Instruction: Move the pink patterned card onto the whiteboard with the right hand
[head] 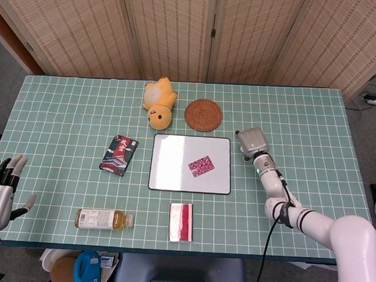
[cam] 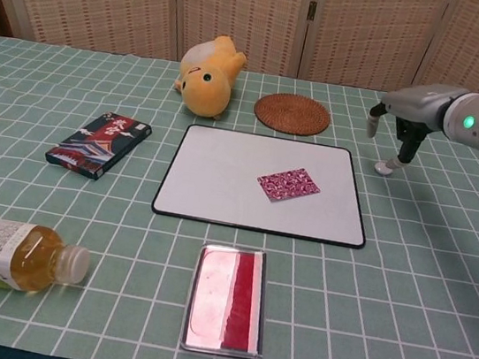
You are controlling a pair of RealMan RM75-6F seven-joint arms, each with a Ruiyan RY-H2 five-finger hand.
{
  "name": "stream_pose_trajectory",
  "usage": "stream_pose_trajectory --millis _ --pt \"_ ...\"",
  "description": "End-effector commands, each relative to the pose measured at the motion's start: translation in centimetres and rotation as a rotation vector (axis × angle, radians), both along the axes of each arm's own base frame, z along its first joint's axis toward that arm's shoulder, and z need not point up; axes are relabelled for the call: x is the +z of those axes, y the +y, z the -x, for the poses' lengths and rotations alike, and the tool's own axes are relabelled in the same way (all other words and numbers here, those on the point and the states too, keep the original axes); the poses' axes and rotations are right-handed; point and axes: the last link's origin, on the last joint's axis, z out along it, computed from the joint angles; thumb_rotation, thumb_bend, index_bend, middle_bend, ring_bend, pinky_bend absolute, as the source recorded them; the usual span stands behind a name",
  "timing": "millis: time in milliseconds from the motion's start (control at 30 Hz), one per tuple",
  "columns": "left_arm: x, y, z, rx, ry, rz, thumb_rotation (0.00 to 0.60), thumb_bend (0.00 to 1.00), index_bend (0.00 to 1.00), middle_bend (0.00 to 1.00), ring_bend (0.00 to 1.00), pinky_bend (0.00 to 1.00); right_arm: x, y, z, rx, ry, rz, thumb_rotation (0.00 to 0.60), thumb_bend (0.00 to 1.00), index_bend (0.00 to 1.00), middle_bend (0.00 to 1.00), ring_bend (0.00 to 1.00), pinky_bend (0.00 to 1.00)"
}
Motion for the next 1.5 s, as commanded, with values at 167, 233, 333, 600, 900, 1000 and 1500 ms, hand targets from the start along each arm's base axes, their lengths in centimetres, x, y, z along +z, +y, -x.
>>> stream_pose_trajectory --millis 167,233,333,600,900,1000,1500 --pt "0.1 -0.1 0.1 0.009 0.004 0.003 0.6 0.28 0.05 0.07 0.07 0.05 -1.6 -0.7 0.9 -0.037 0.043 -0.013 0.6 0.23 0.35 0.98 1.0 1.0" --pt "0.1 -0.2 0.2 0.011 0.004 0.002 0.6 0.28 0.05 0.07 0.07 0.05 -1.9 -0.9 1.2 -0.045 0.054 -0.014 0.6 0.23 0.36 0.98 1.0 1.0" --pt "0.1 -0.2 0.2 0.015 0.007 0.002 0.6 0.28 0.05 0.07 0.07 0.05 -2.3 -1.2 1.5 -0.055 0.069 -0.015 0.6 0.24 0.37 0.98 1.0 1.0" --pt "0.2 -0.4 0.5 0.026 0.007 -0.004 0.6 0.28 0.05 0.07 0.07 0.05 -2.5 -2.1 2.0 -0.082 0.076 -0.003 0.6 0.26 0.38 0.98 1.0 1.0" --pt "0.1 -0.3 0.6 0.028 0.006 -0.003 0.6 0.28 0.05 0.07 0.07 0.06 -2.9 -2.4 1.8 -0.08 0.078 -0.009 0.6 0.28 0.4 0.98 1.0 1.0" --pt "0.2 -0.3 0.6 0.027 0.005 -0.004 0.6 0.28 0.05 0.07 0.07 0.05 -3.0 -2.4 1.6 -0.074 0.075 -0.009 0.6 0.28 0.41 0.98 1.0 1.0" --pt "0.0 -0.1 0.7 0.028 0.008 0.001 0.6 0.28 0.05 0.07 0.07 0.05 -3.1 -2.5 1.6 -0.058 0.085 -0.01 0.6 0.3 0.49 0.98 1.0 1.0"
